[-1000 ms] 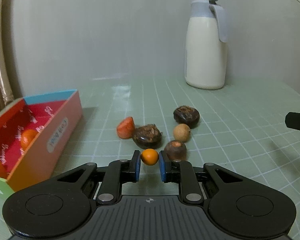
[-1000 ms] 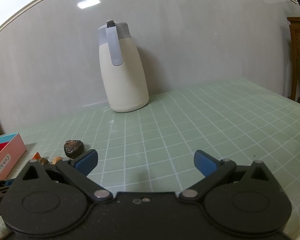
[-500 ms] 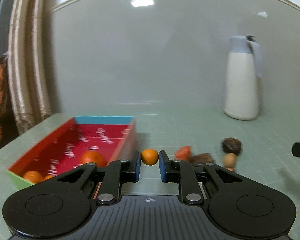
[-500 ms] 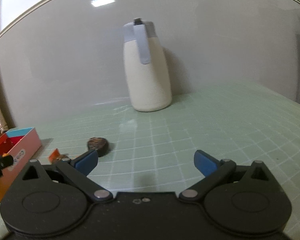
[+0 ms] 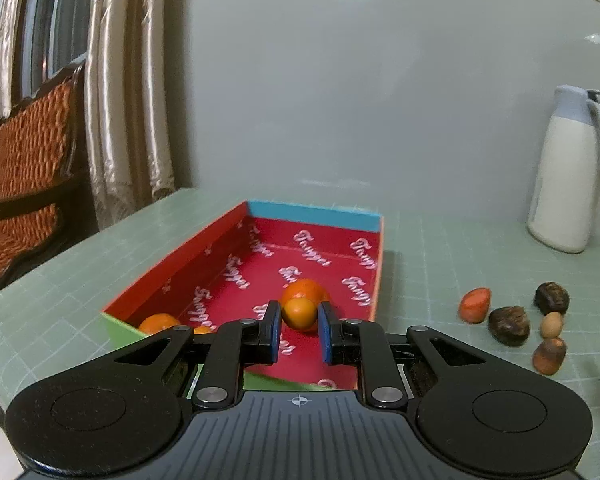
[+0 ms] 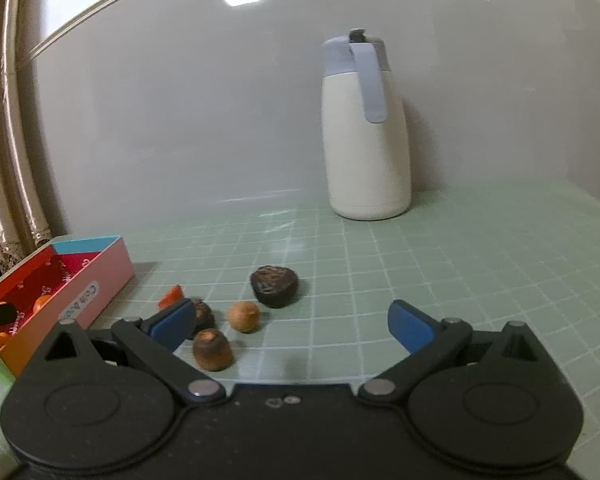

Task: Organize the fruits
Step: 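Carry the kumquat with the left gripper into the box and release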

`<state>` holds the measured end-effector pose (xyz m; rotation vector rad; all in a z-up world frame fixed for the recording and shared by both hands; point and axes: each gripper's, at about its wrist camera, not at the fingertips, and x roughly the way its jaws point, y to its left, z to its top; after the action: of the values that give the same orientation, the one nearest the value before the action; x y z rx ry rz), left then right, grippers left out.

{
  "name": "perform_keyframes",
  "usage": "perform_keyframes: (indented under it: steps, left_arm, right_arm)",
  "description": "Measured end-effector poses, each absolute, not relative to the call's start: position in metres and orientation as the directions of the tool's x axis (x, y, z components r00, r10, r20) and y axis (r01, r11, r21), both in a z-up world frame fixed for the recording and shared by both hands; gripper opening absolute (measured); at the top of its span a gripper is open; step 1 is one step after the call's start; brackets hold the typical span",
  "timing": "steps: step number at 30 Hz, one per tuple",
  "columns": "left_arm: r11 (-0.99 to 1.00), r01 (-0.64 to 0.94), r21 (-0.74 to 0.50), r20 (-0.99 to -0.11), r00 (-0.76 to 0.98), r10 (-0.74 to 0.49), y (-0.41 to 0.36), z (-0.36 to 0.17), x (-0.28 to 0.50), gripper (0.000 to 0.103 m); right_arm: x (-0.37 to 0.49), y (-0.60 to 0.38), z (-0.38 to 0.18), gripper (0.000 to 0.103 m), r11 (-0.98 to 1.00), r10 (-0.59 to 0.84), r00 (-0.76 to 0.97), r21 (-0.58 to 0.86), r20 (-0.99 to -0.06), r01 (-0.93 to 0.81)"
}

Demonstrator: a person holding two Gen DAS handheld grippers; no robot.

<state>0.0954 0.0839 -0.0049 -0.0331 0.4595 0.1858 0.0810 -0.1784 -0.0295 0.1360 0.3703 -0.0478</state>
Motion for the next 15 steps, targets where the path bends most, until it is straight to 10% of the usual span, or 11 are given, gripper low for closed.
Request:
perform_keyframes:
  steps: [15]
  left_arm:
    - [0.98, -0.195, -0.026, -0.506, 0.848, 0.156, 0.095, -0.011, 0.102, 0.02]
  right_arm:
    - [0.086, -0.162, -0.031, 0.103, 0.993, 0.007, 0.931, 0.111, -0.365, 0.036]
